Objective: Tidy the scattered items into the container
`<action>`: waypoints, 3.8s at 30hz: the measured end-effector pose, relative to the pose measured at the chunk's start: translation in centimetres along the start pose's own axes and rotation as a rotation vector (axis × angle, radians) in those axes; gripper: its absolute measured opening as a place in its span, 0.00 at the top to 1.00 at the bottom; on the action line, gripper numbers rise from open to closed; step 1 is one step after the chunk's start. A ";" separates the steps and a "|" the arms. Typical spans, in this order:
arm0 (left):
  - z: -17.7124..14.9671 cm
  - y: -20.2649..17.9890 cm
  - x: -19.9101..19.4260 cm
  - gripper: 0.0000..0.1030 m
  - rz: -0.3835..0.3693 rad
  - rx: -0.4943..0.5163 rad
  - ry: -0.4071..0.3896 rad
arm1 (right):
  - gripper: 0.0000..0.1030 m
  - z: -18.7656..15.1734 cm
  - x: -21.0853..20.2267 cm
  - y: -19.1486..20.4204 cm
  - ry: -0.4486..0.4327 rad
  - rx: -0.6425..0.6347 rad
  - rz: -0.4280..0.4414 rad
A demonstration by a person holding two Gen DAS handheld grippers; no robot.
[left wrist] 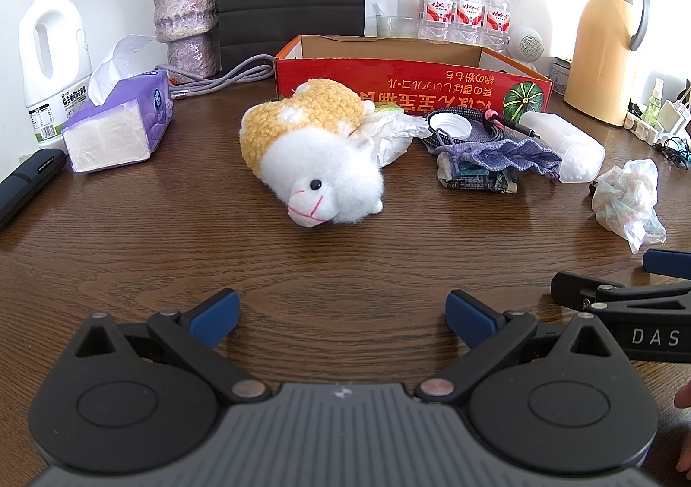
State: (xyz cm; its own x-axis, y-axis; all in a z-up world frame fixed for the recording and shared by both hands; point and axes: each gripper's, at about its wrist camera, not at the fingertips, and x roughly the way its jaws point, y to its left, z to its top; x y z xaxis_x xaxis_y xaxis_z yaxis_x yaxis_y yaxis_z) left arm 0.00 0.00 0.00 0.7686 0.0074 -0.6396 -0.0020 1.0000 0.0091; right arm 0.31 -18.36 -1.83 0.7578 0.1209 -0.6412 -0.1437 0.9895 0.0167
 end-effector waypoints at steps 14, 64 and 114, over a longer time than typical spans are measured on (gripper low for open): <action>0.0 0.0 0.0 0.00 0.000 0.000 0.000 | 0.00 0.0 0.0 0.0 0.000 0.000 0.001; 6.8 5.4 5.1 0.50 -0.032 -0.216 0.025 | 0.62 3.4 2.7 -4.0 -0.096 -0.025 -0.050; 17.9 -0.1 0.0 0.51 -0.005 0.027 -0.508 | 0.67 17.1 0.7 -2.4 -0.661 -0.063 0.062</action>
State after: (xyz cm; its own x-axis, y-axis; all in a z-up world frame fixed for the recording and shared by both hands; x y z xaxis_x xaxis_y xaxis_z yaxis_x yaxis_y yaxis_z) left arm 11.45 -0.20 13.82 0.9826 -0.0079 -0.1856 0.0138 0.9994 0.0308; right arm 12.09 -19.27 10.78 0.9747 0.2208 -0.0353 -0.2216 0.9749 -0.0193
